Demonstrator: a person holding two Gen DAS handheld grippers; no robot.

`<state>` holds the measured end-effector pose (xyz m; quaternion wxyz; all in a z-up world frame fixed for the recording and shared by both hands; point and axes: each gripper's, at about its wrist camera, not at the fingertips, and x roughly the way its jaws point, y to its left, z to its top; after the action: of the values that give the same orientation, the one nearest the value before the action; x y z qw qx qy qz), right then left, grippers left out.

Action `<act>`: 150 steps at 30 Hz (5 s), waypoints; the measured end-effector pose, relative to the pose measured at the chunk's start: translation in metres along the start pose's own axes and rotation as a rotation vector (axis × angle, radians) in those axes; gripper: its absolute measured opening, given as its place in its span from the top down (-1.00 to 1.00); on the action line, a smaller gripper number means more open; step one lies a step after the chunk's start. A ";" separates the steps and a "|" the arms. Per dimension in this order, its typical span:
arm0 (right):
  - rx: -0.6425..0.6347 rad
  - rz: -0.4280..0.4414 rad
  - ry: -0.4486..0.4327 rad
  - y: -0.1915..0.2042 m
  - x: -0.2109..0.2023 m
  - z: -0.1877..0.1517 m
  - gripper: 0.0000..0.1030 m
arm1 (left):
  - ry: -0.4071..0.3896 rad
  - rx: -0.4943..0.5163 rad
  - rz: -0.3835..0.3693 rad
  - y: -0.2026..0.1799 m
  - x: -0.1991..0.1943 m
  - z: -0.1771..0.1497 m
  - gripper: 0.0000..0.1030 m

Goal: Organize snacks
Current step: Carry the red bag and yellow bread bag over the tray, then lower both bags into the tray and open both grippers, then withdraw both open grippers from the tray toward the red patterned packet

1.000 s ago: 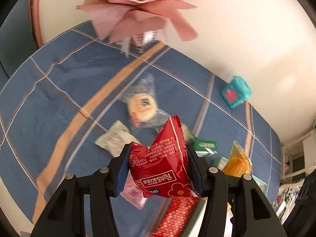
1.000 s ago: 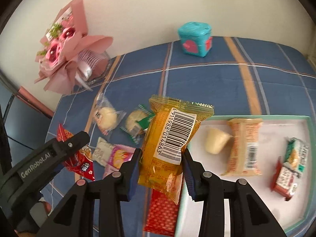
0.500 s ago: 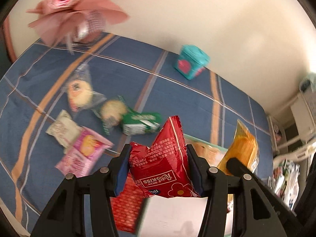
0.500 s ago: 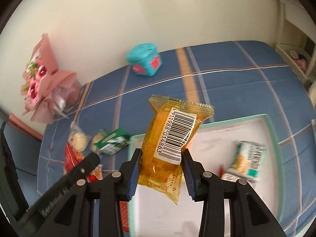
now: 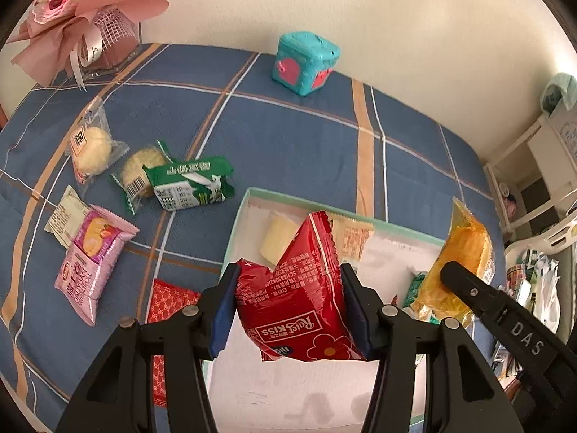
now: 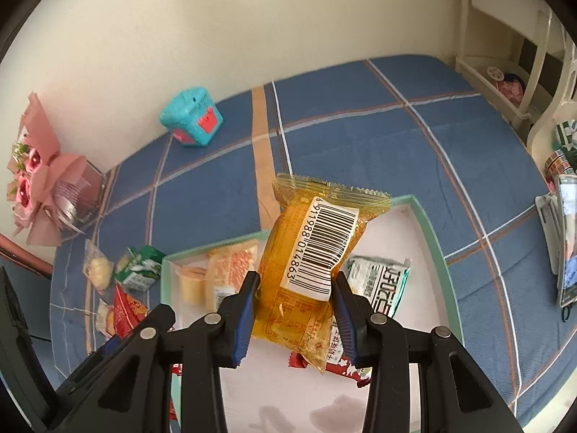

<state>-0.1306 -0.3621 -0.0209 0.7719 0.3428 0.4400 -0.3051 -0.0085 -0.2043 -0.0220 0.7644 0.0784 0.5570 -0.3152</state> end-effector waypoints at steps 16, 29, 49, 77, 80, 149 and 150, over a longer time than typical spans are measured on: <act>-0.042 -0.040 0.105 0.012 0.043 -0.015 0.17 | 0.061 0.012 0.069 0.005 0.025 -0.014 -0.08; -0.034 -0.057 0.113 0.005 0.045 -0.017 0.16 | 0.094 0.023 0.103 0.000 0.040 -0.021 -0.09; -0.073 -0.095 0.078 0.004 0.015 -0.008 -0.23 | 0.074 0.014 0.096 -0.009 0.031 -0.013 -0.36; -0.114 -0.124 -0.043 0.001 -0.034 0.010 -0.58 | -0.117 -0.081 0.189 0.030 -0.023 0.009 -0.84; -0.132 -0.129 -0.049 0.003 -0.034 0.009 -0.67 | -0.134 -0.081 0.207 0.031 -0.025 0.009 -0.91; -0.414 -0.157 0.028 0.173 0.020 -0.057 -1.00 | -0.114 -0.156 0.249 0.199 -0.070 0.017 -0.94; -0.414 -0.152 0.034 0.175 0.022 -0.059 -1.00 | -0.115 -0.162 0.247 0.202 -0.070 0.017 -0.94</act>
<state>-0.0135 -0.2171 -0.0170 0.7929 0.1479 0.5309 -0.2599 0.1069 -0.0250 0.0008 0.8316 0.0663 0.5222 -0.1768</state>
